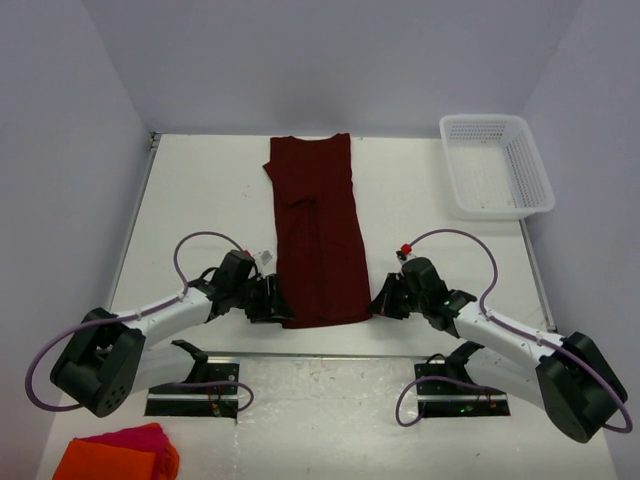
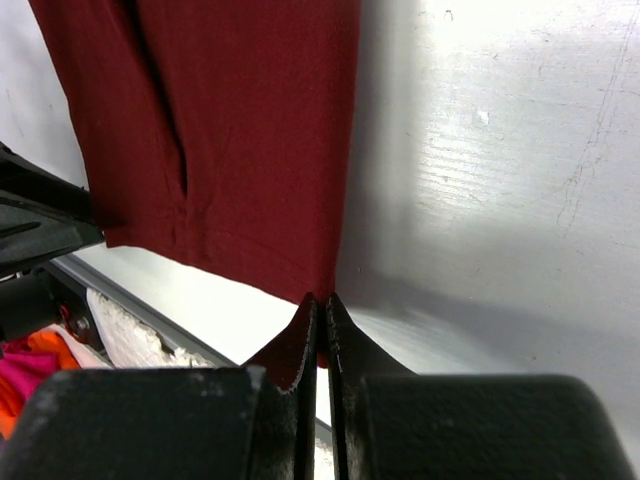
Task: Fold and stack the t-shirts
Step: Grab the bottom of the folded rectangular tshirt with both arms
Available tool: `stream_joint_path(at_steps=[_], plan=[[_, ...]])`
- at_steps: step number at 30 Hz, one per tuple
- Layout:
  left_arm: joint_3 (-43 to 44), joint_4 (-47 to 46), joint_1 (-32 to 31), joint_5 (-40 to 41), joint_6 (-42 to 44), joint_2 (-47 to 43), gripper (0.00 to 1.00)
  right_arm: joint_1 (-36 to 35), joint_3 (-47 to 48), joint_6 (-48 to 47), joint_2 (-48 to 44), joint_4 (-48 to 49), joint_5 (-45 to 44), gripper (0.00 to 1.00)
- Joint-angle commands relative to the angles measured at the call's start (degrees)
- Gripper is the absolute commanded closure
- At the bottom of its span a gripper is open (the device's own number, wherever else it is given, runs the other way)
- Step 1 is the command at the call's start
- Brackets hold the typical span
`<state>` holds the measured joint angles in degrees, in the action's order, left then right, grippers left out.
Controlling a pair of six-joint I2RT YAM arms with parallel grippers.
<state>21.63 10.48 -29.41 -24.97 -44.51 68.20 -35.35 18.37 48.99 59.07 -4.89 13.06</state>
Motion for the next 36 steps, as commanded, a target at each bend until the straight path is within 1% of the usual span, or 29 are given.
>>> stream_joint_path(at_steps=[1, 5, 9, 12, 13, 15, 16, 20, 25, 29, 30, 32, 33, 36], plan=[[-2.20, 6.22, -0.30, 7.92, 1.27, 0.88, 0.50, -0.33, 0.44, -0.39, -1.41, -1.18, 0.12, 1.00], [-1.85, 6.65, -0.30, 8.62, 0.13, 1.49, 0.50, -0.33, 0.61, -0.56, -1.85, -1.79, 0.04, 1.00], [0.17, 11.66, -0.39, 11.43, -1.19, 0.27, 0.51, -0.42, 0.70, -0.74, -3.69, -3.37, -0.14, 1.00], [0.08, 12.55, -0.39, 13.28, -2.42, -0.44, 0.53, -0.42, 0.79, -0.91, -5.01, -3.90, -0.40, 1.00], [0.17, 12.55, -0.39, 13.46, -2.68, -0.35, 0.55, -0.42, 0.79, -0.92, -5.10, -3.90, -0.32, 1.00], [0.26, 11.94, -0.39, 13.20, -3.04, 0.26, 0.57, -0.42, 0.88, -0.92, -5.37, -4.08, -0.14, 1.00], [0.43, 11.76, -0.39, 12.93, -3.12, 0.78, 0.62, -0.42, 0.88, -0.92, -5.45, -4.08, -0.14, 1.00], [0.43, 9.48, -0.39, 10.91, -3.21, 3.77, 0.69, -0.33, 0.79, -1.09, -5.37, -3.99, 0.12, 1.00], [0.08, 6.05, -0.56, 8.28, -3.21, 5.88, 0.69, -0.42, 0.35, -1.09, -5.02, -3.29, 0.30, 1.00], [0.17, 5.43, -1.00, 7.48, -3.30, 6.77, 0.69, -0.42, 0.09, -0.92, -4.75, -3.02, 0.12, 1.00], [0.08, 5.34, -1.00, 7.13, -3.21, 6.68, 0.72, -0.33, 0.09, -0.92, -4.84, -2.94, 0.12, 1.00], [-0.36, 5.25, -1.00, 6.87, -2.95, 6.15, 0.84, -0.42, 0.17, -1.00, -4.75, -3.03, 0.12, 1.00], [-0.71, 5.25, -1.00, 6.43, -2.86, 5.98, 1.00, -0.33, 0.17, -0.83, -4.75, -2.94, 0.12, 1.00], [-1.58, 5.08, -1.09, 5.20, -2.95, 4.14, 1.00, -0.42, 0.35, -1.00, -4.58, -3.03, 0.04, 1.00]])
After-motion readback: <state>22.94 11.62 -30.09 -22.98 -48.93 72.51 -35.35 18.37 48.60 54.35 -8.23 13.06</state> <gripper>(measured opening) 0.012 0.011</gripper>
